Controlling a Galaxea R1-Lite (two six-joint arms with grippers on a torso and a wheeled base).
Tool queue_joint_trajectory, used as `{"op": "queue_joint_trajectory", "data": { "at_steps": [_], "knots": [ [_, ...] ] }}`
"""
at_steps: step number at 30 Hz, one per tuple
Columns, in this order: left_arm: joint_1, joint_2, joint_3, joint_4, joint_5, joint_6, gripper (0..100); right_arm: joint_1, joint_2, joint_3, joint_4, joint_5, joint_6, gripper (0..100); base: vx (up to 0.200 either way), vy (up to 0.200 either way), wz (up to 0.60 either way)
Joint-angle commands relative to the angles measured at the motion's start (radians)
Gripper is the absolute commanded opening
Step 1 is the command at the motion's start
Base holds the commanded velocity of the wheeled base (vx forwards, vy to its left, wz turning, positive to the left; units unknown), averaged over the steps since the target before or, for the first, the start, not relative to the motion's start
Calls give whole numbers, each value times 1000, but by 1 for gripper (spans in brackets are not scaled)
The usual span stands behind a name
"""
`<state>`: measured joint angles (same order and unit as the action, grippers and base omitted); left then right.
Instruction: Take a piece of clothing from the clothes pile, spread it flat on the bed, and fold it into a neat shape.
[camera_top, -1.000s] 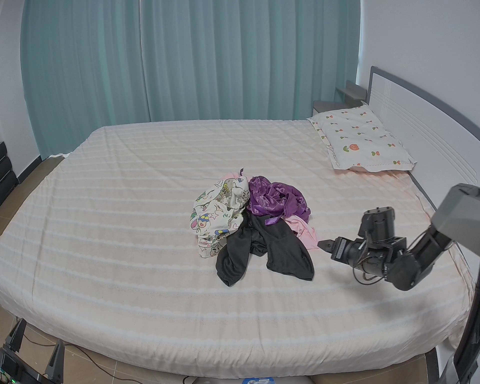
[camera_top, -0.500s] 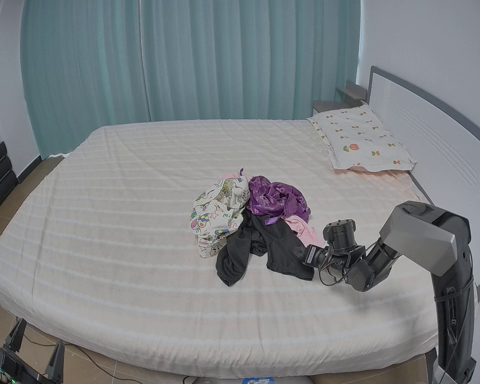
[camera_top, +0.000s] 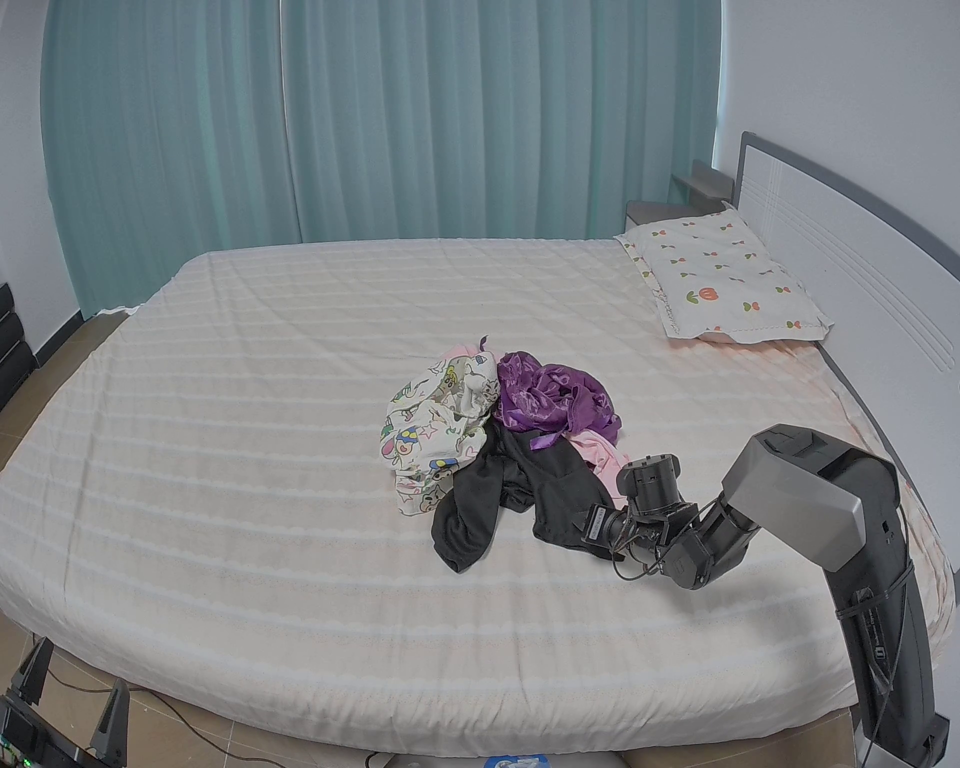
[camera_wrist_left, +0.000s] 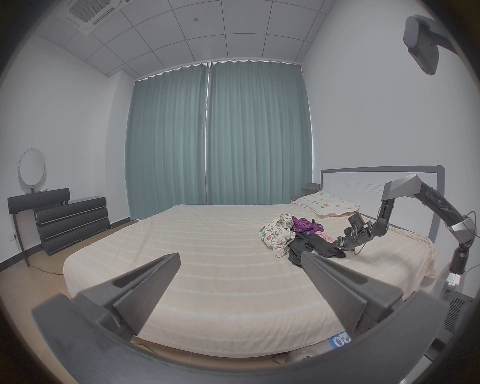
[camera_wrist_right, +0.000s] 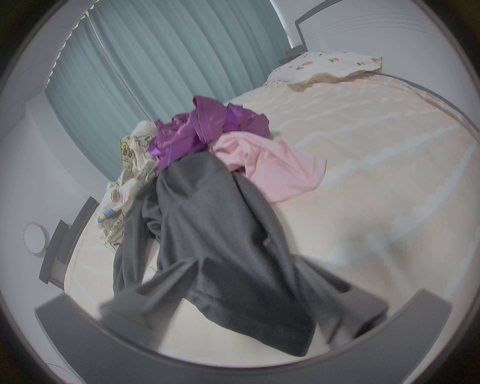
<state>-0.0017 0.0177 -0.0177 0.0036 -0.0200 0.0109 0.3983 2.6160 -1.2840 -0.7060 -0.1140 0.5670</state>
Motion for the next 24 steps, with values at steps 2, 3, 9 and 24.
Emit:
{"op": "queue_joint_trajectory", "data": {
  "at_steps": [2, 3, 9, 24],
  "knots": [
    [0, -13, 16, -1, 0, -2, 100, -3, -2, -3, -7, 4, 19, 0, 0, 0, 0],
    [0, -13, 16, -1, -1, -2, 100, -3, -5, 3, -9, 4, 36, 0, 0, 0, 0],
    [0, -13, 16, -1, -1, -8, 100, -1, -114, 146, -112, 14, 168, 0, 0, 0, 0],
    [-44, 217, -229, -53, -28, -155, 100, 19, -318, 741, -652, 66, 261, 0, 0, 0, 0]
  ]
}}
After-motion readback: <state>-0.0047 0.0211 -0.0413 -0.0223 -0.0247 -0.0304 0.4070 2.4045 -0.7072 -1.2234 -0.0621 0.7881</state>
